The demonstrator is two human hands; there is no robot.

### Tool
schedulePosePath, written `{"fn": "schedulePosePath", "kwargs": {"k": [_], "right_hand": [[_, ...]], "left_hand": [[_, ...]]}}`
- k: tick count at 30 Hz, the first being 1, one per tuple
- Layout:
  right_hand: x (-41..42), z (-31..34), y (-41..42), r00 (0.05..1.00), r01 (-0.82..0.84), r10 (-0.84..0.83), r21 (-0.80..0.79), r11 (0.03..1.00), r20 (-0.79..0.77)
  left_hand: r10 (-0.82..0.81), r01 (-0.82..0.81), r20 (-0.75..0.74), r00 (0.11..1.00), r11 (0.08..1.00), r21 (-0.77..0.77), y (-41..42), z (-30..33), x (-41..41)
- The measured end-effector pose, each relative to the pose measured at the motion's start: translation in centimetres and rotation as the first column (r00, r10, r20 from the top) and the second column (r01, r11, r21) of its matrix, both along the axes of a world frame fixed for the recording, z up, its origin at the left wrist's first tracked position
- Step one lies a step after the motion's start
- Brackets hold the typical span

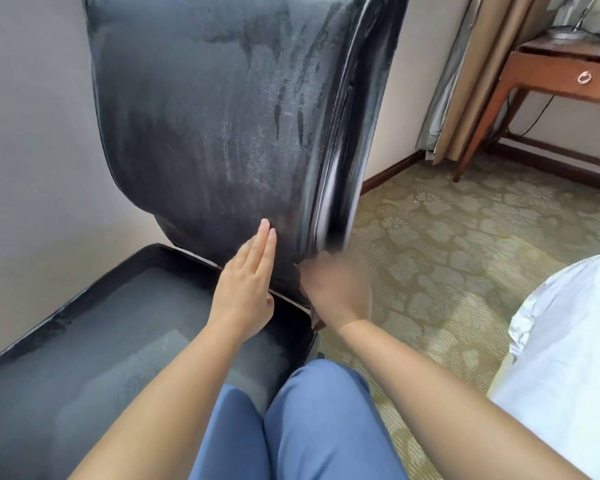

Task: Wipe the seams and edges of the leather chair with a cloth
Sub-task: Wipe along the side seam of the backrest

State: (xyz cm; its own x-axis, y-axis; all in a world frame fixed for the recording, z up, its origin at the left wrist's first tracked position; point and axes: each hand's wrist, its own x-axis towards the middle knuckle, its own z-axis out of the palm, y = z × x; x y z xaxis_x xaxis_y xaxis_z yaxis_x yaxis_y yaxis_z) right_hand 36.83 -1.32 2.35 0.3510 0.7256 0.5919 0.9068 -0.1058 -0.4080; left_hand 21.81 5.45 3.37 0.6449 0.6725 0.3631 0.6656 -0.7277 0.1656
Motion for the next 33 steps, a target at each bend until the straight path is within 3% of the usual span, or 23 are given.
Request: {"fn": "schedulePosePath", "kwargs": {"k": [5, 10, 14, 20, 25, 33], "right_hand": [[1.4, -2.5, -0.4, 1.000, 0.020, -0.027, -0.352, 0.936, -0.016], [1.6, -3.3, 0.0, 0.999, 0.028, -0.044, -0.396, 0.918, -0.032], [1.7, -2.4, -0.3, 0.999, 0.023, -0.042, -0.435, 0.900, -0.034], [1.2, 0.4, -1.3, 0.994, -0.085, 0.062, -0.273, 0.958, -0.093], [0.0, 4.1, -1.3, 0.985, -0.016, -0.010, -0.148, 0.989, -0.172], [-0.1, 10.6, 0.3, 0.962, 0.101, -0.085, 0.051, 0.994, -0.258]], "left_hand": [[0.022, -0.021, 0.031, 0.999, 1.000, -0.010, 0.1, -1.0, 0.7], [0.063, -0.062, 0.065, 0.996, 0.998, -0.018, -0.3, -1.5, 1.7], [0.122, -0.115, 0.066, 0.990, 0.987, -0.112, -1.2, -1.1, 2.3], [0.096, -0.101, -0.043, 0.994, 0.985, -0.138, -2.0, 1.2, 1.5], [0.094, -0.110, -0.095, 0.991, 0.977, -0.180, -3.0, 3.7, 1.1], [0.119, -0.108, 0.038, 0.992, 0.971, -0.214, -3.1, 6.9, 0.9]]}}
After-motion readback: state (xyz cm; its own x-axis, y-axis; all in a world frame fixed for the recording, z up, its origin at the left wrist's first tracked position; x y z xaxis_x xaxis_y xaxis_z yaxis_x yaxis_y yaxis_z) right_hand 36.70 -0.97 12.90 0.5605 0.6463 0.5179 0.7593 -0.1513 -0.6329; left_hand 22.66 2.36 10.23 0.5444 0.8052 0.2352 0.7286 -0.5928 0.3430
